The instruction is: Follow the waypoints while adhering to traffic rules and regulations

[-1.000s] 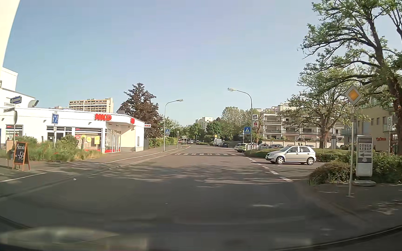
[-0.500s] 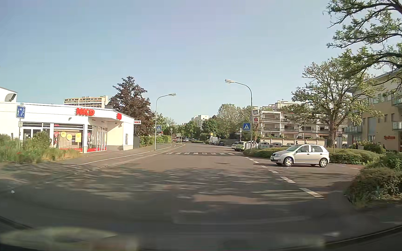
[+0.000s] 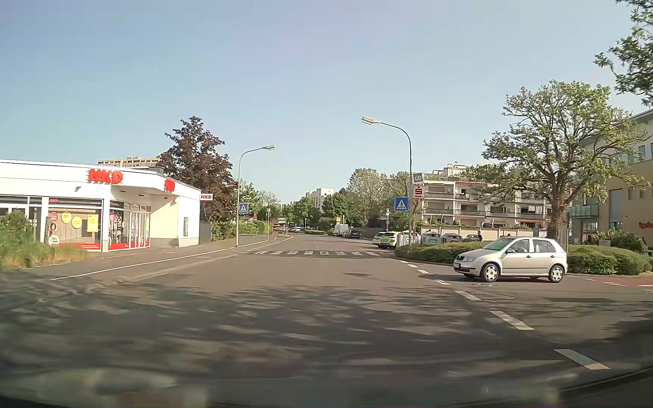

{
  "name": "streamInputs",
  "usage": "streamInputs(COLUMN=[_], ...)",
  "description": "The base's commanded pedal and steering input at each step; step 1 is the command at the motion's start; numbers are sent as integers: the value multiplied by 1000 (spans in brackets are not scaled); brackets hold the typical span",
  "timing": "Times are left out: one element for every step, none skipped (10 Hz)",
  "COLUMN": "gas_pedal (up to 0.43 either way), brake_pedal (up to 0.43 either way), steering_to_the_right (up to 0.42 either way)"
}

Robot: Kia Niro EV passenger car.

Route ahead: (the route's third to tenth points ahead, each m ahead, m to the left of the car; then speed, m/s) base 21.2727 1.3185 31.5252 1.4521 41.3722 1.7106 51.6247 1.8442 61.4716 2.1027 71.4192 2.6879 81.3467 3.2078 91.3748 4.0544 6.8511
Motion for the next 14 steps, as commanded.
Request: streamInputs(gas_pedal=[0, 0, 0, 0, 0, 0, 0, 0, 0, 0, 0, 0, 0, 0], brake_pedal=[30, 30, 30, 30, 55, 73, 98, 146, 171, 195, 207, 207, 213, 213], steering_to_the_right=[9, 6, 4, 3, 3, 2, 1, 1, 2, 1, 1, 1, 1, 0])
